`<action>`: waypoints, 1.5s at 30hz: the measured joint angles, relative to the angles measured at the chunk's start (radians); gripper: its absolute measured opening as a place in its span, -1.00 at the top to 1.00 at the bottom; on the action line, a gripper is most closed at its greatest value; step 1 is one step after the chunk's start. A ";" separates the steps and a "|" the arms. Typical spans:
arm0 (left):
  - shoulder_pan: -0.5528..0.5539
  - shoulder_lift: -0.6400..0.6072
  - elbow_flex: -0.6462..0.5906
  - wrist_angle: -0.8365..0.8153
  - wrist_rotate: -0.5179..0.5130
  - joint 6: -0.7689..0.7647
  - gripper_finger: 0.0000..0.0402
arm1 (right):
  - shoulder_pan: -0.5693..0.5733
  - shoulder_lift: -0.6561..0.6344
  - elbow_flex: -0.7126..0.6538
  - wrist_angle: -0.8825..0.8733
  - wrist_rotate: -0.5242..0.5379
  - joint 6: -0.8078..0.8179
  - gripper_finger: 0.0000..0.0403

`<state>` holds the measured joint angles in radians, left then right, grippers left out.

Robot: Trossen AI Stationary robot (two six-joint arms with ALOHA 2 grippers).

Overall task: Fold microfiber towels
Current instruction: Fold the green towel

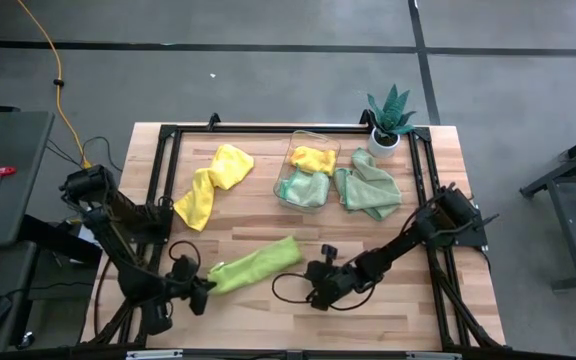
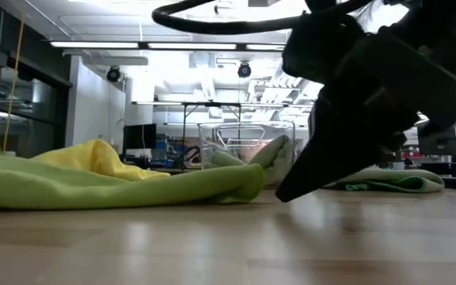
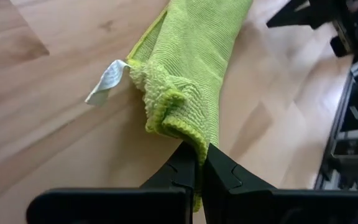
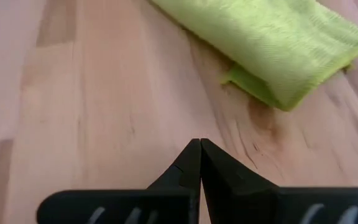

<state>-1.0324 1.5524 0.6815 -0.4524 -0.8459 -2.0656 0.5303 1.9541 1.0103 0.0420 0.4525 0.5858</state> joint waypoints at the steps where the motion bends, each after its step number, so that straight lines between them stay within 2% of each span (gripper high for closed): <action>1: -0.007 0.000 0.000 -0.002 0.000 -0.001 1.00 | -0.006 0.000 0.000 0.012 -0.018 0.015 1.00; 7: -0.033 0.000 0.000 -0.017 0.016 -0.002 1.00 | -0.044 0.000 0.000 0.044 -0.050 0.200 1.00; 12: -0.050 0.000 0.000 -0.028 0.023 -0.029 1.00 | -0.082 0.000 0.000 0.115 -0.193 0.207 0.97; 14: -0.058 -0.003 0.000 -0.026 0.024 -0.030 1.00 | -0.092 0.000 0.000 0.165 -0.220 0.200 0.93; 21: -0.076 -0.021 0.000 -0.029 0.023 -0.029 1.00 | -0.100 0.066 -0.002 0.249 -0.216 0.260 0.90; 28: -0.076 -0.032 0.000 -0.038 0.022 -0.046 1.00 | -0.100 0.090 -0.001 0.357 -0.130 0.331 0.90; 31: -0.076 -0.033 0.000 -0.036 0.022 -0.052 1.00 | -0.100 0.090 0.004 0.337 -0.133 0.345 0.90; 36: -0.076 -0.033 0.000 -0.018 0.021 -0.053 1.00 | -0.103 0.090 0.004 0.323 -0.068 0.358 0.90; 45: -0.073 -0.033 0.000 -0.012 0.007 -0.056 1.00 | -0.119 0.124 0.008 0.339 -0.078 0.384 0.90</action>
<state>-1.1057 1.5196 0.6815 -0.4643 -0.8391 -2.1216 0.4114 2.0786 1.0183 0.3811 0.3749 0.9694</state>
